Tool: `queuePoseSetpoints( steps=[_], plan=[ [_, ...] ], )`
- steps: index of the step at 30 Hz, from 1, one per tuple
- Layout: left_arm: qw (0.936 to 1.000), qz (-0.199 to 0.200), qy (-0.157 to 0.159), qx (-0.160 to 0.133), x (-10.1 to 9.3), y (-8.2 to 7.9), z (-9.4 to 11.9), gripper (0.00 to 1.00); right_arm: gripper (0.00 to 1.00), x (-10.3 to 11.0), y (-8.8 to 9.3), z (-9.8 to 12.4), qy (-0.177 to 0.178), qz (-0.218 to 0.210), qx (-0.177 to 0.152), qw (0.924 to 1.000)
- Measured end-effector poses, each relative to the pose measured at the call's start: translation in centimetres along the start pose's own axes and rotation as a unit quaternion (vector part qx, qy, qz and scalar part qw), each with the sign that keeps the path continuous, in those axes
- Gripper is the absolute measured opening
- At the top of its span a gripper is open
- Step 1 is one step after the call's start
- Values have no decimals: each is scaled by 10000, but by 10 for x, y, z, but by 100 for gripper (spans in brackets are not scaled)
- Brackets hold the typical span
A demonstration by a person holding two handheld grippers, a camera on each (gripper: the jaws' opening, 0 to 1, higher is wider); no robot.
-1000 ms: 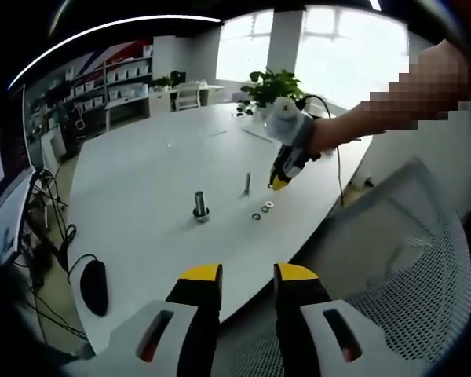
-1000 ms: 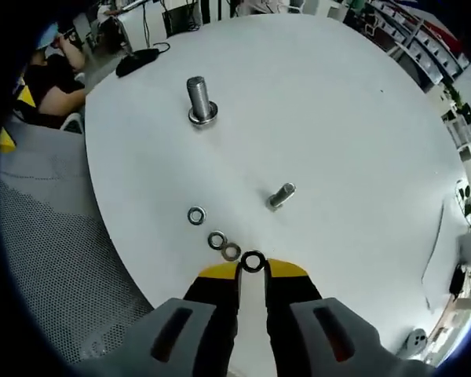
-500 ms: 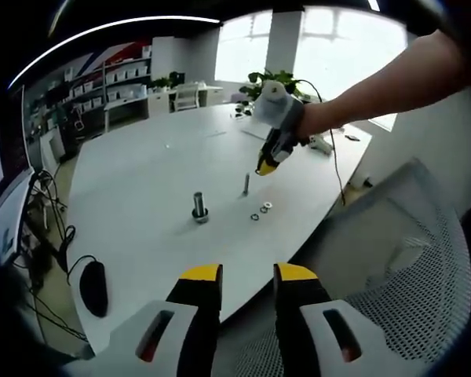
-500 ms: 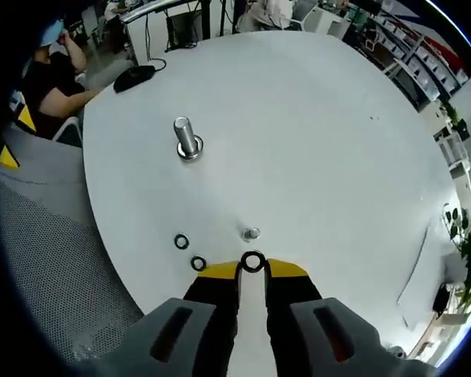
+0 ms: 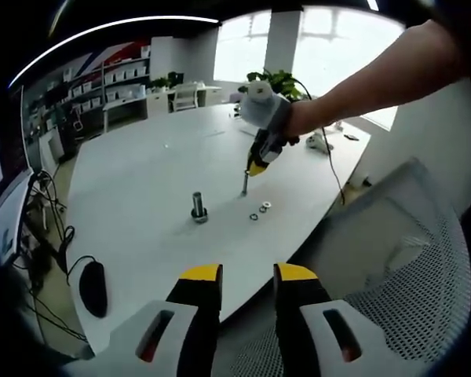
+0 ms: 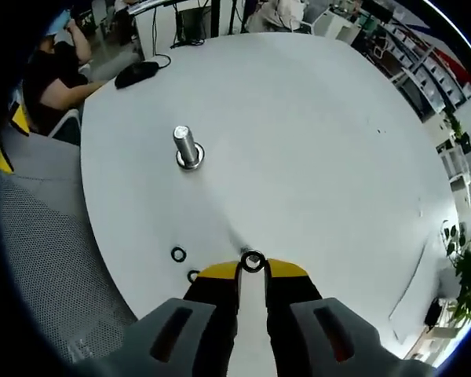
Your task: Place the washer onto the threaded stud by aligning its center hole with the stud, sliding it down to the base, and recovering from edge contact or off-axis alignment until the washer reaches the visible bottom stop.
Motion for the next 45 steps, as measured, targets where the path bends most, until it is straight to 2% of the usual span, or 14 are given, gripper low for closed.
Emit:
queuePoseSetpoints(
  steps=[6,10,11,15,21,23,33,35,37,39,43,45],
  plan=[
    [10000,2,-3,-5,0,-1,0,24,14,1,-1,0,26,-5,50,10000],
    [10000,14,-12,-1,0,0,-1,24,14,14,3,9,21,18,77,10000],
    [10000,13,-13,2,0,0,-1,24,14,3,1,-5,29,3,99,9999],
    [10000,18,-18,2,0,0,-1,24,14,7,3,-3,-7,-73,125,9999],
    [10000,20,-20,18,1,0,-2,24,14,1,3,-20,-33,-83,199,9998],
    [10000,26,-25,23,1,0,-2,24,14,6,5,-17,-33,-93,220,9997],
    [10000,32,-3,87,1,1,-3,24,14,4,11,-34,-117,-216,429,9988],
    [9999,31,-1,97,1,2,-3,23,14,13,13,-28,-129,-249,457,9986],
    [9999,22,6,110,0,2,-3,23,14,6,8,-36,-150,-307,471,9983],
    [9999,22,11,120,0,2,-2,23,14,-5,12,-52,-159,-330,485,9982],
    [9999,26,-1,138,1,2,-3,23,14,3,16,-45,-180,-407,523,9976],
    [9999,29,-9,145,0,2,-3,22,14,-7,15,-57,-186,-434,514,9976]
  ],
)
Point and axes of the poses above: the point that each gripper's makers call its tool centre point, and the gripper's own axes: z roughly backward along the fingers, x roughly to its left, y roughly out of its underside, the point moved 8 cm from there along z, roughly backward along the fingers, and after that the axes turned 13 degrees about -z, right-handed, at the moved point
